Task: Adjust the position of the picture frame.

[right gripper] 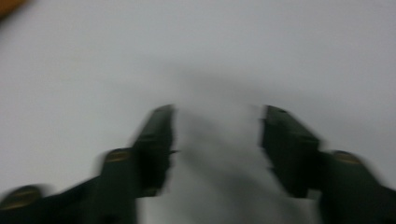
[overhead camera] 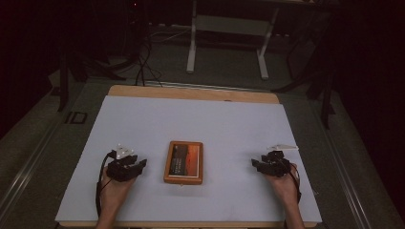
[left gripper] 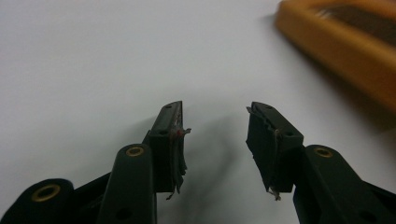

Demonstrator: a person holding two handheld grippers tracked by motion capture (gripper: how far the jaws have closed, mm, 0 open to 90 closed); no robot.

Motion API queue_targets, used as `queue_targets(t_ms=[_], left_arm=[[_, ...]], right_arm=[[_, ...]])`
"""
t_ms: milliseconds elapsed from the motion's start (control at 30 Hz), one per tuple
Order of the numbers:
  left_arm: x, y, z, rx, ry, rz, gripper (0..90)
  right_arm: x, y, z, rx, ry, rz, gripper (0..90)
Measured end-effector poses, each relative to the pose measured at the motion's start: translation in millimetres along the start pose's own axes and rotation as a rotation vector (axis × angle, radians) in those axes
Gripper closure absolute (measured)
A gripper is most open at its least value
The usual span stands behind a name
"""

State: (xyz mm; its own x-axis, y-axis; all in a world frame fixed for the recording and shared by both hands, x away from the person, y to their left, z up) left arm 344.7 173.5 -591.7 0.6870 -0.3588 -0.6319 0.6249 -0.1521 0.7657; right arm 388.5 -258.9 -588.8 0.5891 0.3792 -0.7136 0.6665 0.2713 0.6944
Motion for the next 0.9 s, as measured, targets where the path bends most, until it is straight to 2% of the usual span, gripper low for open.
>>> queue_targets(t_ms=[33,100,233,400,533,633,700,733,900], left_arm=[[-0.8,0.8,0.9,-0.011,-0.010,0.006,55.6],[-2.3,2.8,3.1,-0.030,-0.046,0.020,55.4],[-5.7,3.6,6.4,-0.040,-0.079,0.020,53.6],[-7.0,3.1,12.6,-0.007,-0.104,0.004,53.2],[-9.1,4.7,20.1,0.010,-0.128,-0.003,52.8],[-13.1,6.9,26.4,0.015,-0.149,0.005,51.7],[-16.2,8.9,30.4,0.027,-0.163,0.013,51.3],[-16.2,8.9,30.4,0.027,-0.163,0.013,51.0],[-22.7,16.0,38.5,0.021,-0.192,0.027,50.9]], right_arm=[[-0.7,1.5,-7.0,-0.013,0.024,0.003,56.4],[-1.3,2.7,-12.6,-0.028,0.033,0.009,57.9],[-2.1,4.6,-18.2,-0.020,0.056,0.019,58.3],[-3.1,7.5,-29.7,-0.015,0.105,0.029,59.6],[-2.7,9.7,-43.5,-0.037,0.137,0.029,61.1],[-1.2,11.4,-54.5,-0.063,0.146,0.023,61.6],[-0.7,12.8,-63.1,-0.071,0.169,0.021,61.7],[-0.7,12.8,-63.1,-0.071,0.169,0.021,61.7],[-2.5,17.2,-90.8,-0.104,0.234,0.013,59.5]])
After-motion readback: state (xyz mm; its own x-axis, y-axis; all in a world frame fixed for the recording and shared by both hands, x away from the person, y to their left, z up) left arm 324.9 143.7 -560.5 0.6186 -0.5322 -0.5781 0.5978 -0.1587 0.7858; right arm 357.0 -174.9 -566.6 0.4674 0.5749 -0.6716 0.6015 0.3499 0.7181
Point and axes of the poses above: each handheld gripper's, and its own axes: x roughly forward along the jaws, y roughly out of its top, z roughly to its right, the point moved 9 cm from there along x, roughly forward along the jaws, and after that the axes turned 1 degree about z, right-handed, at the moved point
